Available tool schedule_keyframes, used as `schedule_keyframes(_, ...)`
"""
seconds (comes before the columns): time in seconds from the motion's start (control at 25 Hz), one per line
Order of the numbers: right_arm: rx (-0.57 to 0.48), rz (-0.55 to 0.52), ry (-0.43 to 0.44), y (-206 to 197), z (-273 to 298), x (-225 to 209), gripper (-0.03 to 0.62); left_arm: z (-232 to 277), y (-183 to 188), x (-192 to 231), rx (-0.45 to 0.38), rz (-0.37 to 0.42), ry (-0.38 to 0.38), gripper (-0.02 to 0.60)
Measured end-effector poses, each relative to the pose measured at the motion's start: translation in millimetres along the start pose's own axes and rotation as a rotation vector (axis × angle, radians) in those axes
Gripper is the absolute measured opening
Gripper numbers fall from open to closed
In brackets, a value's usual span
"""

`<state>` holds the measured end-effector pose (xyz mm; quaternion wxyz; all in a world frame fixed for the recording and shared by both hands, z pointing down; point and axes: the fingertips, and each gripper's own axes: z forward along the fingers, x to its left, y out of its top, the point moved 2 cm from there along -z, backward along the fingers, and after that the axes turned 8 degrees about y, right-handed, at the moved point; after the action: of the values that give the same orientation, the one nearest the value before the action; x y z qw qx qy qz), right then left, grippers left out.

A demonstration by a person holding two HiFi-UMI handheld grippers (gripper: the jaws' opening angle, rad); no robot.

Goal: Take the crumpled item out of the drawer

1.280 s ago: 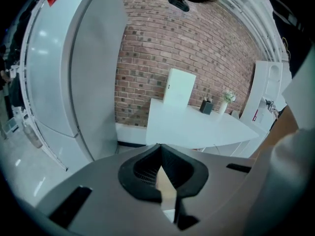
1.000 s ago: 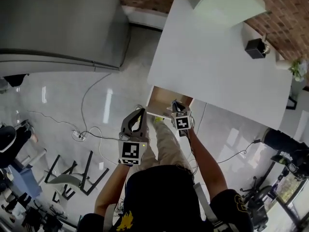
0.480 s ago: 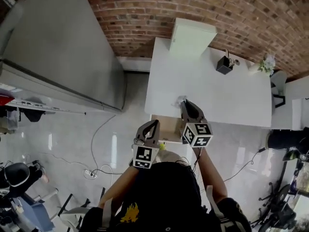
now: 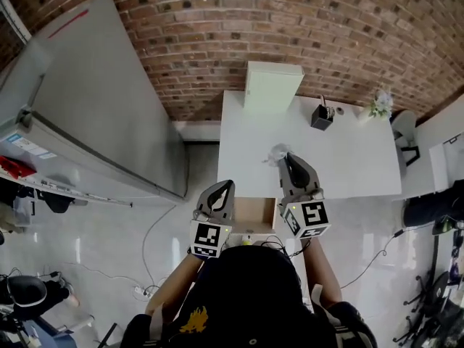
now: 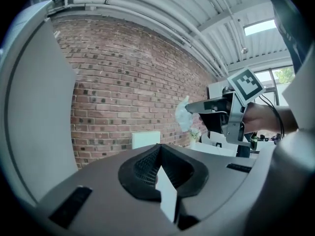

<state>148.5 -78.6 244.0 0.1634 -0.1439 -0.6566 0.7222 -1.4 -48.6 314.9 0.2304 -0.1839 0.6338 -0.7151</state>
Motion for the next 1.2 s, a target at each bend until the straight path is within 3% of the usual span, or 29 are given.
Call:
schedule_keyframes(0.2,-0.023,0.004,0.039,21,-22,12,0.043,-37,5,45,0.013,0.011,0.083,0.012)
schedule_keyframes(0.4,0.007,-0.010,-0.006,22,-43,13,0.041,-57,-2,85,0.032,-0.033,0.202,0.012)
schedule_keyframes(0.6,0.022,-0.004,-0.024,21,-58,12,0.040,-62,20,104,-0.032,0.000,0.249,0.012)
schedule_keyframes(0.96,0.035,-0.006,-0.041,3,-60,35,0.037,-72,18,95,-0.027,0.029,0.168,0.013)
schedule_keyframes(1.2,0.068,-0.081,-0.108,30,-81,44,0.037,-66,11,81,-0.003,0.018,0.051,0.012)
